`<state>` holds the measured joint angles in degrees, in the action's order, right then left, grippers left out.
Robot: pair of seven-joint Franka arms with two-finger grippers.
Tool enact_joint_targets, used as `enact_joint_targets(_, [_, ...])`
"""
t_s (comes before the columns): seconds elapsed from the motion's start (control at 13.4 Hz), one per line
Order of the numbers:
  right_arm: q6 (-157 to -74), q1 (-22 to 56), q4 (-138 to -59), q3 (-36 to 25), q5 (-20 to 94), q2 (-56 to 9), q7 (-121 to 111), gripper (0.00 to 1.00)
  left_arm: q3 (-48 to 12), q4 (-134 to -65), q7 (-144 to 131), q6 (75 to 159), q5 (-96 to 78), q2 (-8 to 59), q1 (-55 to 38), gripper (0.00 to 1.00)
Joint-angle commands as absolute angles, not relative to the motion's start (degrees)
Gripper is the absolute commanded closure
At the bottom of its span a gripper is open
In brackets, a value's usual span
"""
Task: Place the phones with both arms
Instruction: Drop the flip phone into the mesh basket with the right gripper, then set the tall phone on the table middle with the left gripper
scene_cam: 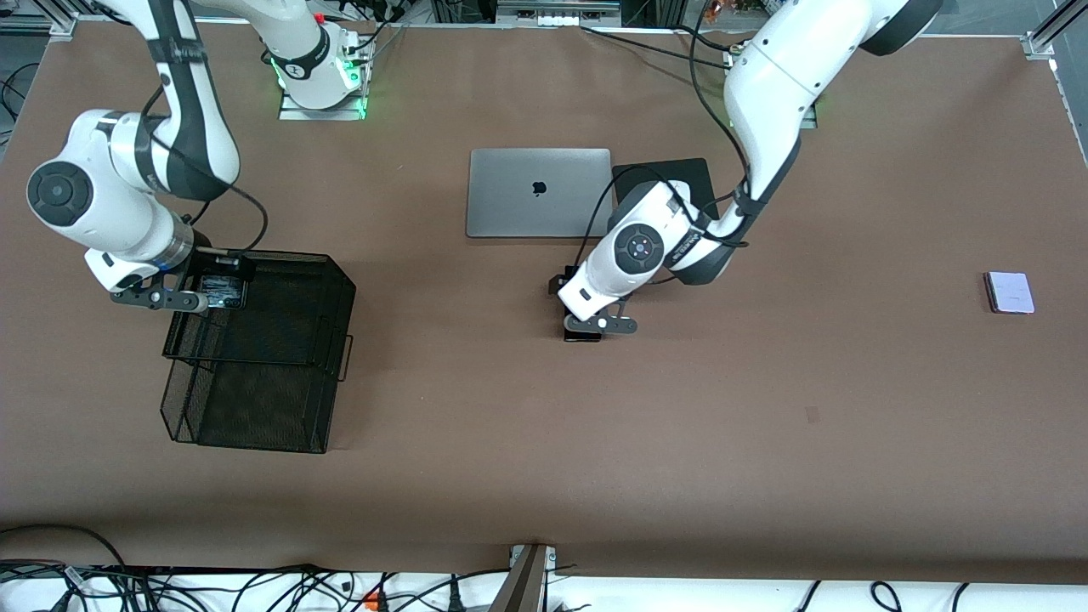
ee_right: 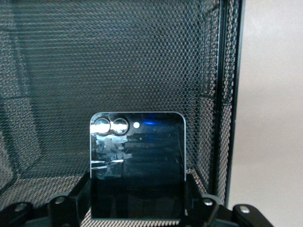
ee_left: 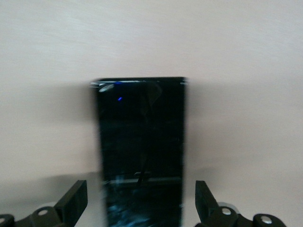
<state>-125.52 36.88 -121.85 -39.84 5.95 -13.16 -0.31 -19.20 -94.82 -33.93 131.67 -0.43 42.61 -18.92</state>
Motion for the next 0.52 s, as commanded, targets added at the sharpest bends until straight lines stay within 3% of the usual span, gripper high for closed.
enact_joint_targets(0.0, [-125.68,35.07,-119.54,-39.73,8.53,-15.55,-2.29,0.01,-17.58,-95.36,-32.52,117.93,-1.06,35.18,-13.30,0.00])
enact_joint_targets(0.3, [-121.93,35.59,-115.07,-39.38,8.53,-15.56,-3.43,0.00,-15.12,-90.81,-32.08,93.65,3.92,31.82,3.03,0.00])
enact_joint_targets(0.45, [-112.99,36.82,-107.53,-39.11,8.44,-15.47,-2.99,0.00,-14.77,-91.31,-24.31,90.36,14.44,31.99,9.38,0.00])
